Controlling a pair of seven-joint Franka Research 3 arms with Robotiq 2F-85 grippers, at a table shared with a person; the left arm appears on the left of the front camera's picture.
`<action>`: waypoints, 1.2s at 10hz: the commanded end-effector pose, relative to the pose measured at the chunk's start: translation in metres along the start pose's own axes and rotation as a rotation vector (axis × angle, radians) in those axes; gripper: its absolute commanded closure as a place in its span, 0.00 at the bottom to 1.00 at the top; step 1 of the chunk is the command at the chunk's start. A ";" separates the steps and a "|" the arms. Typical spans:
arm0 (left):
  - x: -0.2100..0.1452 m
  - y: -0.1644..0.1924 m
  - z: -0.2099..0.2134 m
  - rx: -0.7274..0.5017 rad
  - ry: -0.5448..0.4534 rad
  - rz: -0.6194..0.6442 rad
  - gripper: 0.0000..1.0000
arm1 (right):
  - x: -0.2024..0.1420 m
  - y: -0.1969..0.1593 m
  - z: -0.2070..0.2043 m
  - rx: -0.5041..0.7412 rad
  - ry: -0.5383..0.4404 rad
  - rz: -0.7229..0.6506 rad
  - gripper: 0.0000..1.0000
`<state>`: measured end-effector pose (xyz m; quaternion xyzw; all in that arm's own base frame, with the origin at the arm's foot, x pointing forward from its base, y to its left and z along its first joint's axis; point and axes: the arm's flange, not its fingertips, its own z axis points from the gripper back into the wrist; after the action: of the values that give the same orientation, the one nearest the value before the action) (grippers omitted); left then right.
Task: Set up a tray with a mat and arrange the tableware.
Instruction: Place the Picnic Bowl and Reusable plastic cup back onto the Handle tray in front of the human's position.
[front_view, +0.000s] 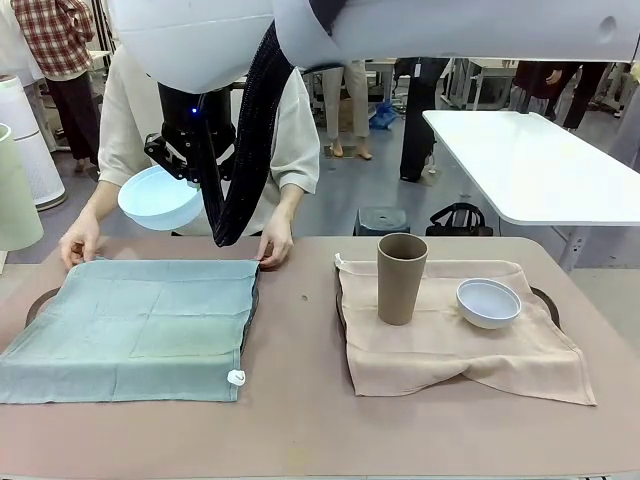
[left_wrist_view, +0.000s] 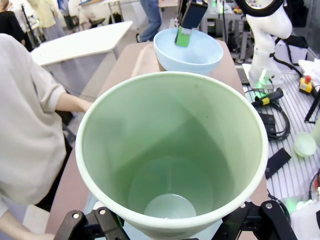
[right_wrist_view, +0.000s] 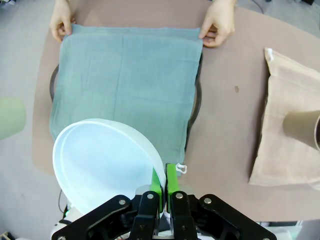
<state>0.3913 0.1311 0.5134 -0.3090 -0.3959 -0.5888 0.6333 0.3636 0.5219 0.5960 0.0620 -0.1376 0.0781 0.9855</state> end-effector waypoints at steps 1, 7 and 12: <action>0.002 -0.001 0.000 0.013 -0.005 -0.005 1.00 | -0.002 0.001 0.001 -0.009 0.003 0.000 1.00; 0.002 -0.001 0.000 0.013 -0.005 -0.005 1.00 | -0.002 0.001 0.001 -0.009 0.003 0.000 1.00; -0.058 0.040 -0.029 -0.010 -0.088 0.023 0.15 | 0.026 -0.012 -0.081 0.098 -0.034 0.010 0.95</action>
<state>0.4197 0.1378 0.4550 -0.3436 -0.3989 -0.5673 0.6332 0.4078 0.5301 0.5424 0.0926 -0.1437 0.0827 0.9818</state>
